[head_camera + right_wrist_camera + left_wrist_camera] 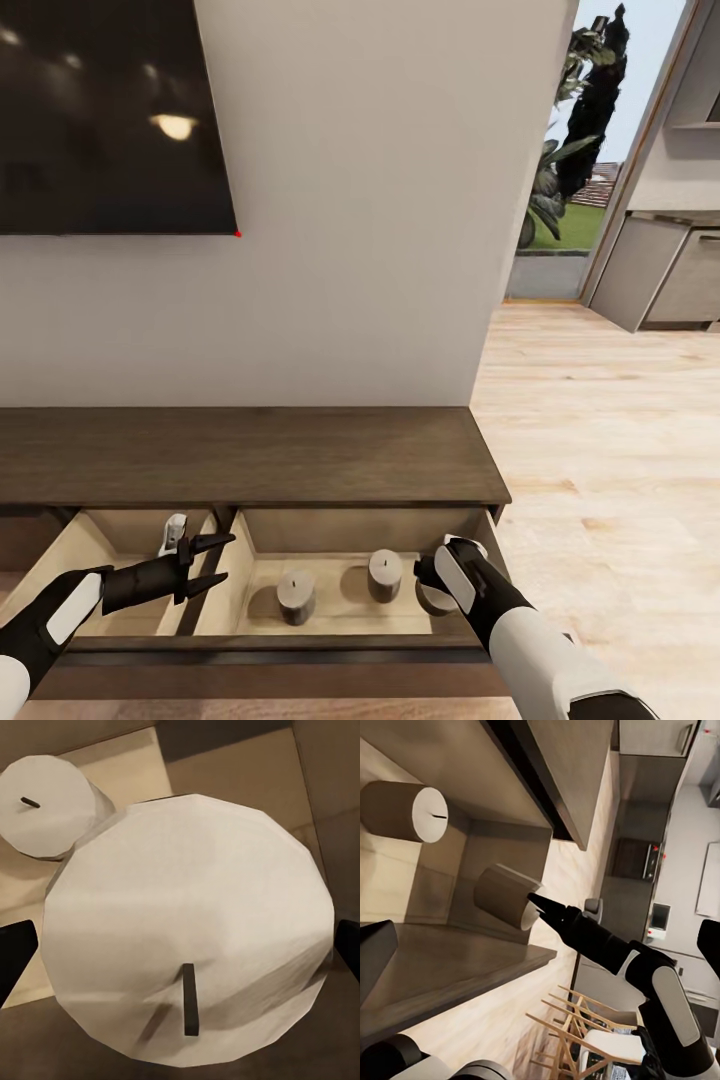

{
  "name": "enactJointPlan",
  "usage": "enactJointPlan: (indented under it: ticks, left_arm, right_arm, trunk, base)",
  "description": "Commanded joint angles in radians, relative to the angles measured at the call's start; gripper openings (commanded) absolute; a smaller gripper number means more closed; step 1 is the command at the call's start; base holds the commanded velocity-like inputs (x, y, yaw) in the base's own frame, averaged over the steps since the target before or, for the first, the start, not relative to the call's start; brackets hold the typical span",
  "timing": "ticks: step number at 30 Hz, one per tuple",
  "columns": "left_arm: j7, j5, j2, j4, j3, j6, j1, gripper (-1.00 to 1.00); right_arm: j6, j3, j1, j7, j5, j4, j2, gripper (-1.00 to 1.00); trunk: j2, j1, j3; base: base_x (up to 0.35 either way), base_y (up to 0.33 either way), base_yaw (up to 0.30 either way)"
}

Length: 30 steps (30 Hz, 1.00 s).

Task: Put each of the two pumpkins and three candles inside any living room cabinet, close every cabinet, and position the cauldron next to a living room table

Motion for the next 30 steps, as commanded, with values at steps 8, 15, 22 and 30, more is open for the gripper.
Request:
enactJointPlan:
  ticks: [8,15,22,30]
  left_arm:
    - [0.000,0.000,0.000,0.000,0.000,0.000,0.000,1.00]
    - [0.000,0.000,0.000,0.000,-0.001,0.000,0.000,1.00]
    - [0.001,0.000,0.000,0.000,-0.001,-0.001,0.000,1.00]
    - [0.001,0.000,0.000,0.000,-0.001,-0.001,0.000,1.00]
  right_arm:
    - [-0.001,0.000,0.000,0.002,-0.001,0.000,0.001,-1.00]
    - [-0.001,0.000,0.000,0.002,-0.001,0.000,0.001,-1.00]
    - [-0.001,0.000,0.000,0.002,-0.001,0.000,0.002,-1.00]
    - [-0.001,0.000,0.000,0.002,-0.001,0.001,0.002,-1.00]
  trunk:
    - [0.000,0.000,0.000]
    - [-0.007,0.004,-0.003]
    - [-0.042,0.023,-0.019]
    - [-0.098,0.054,-0.044]
  base:
    - [0.060,0.000,0.000]
    - [0.040,0.000,0.000]
    - [0.001,0.000,0.000]
    - [0.000,0.000,0.000]
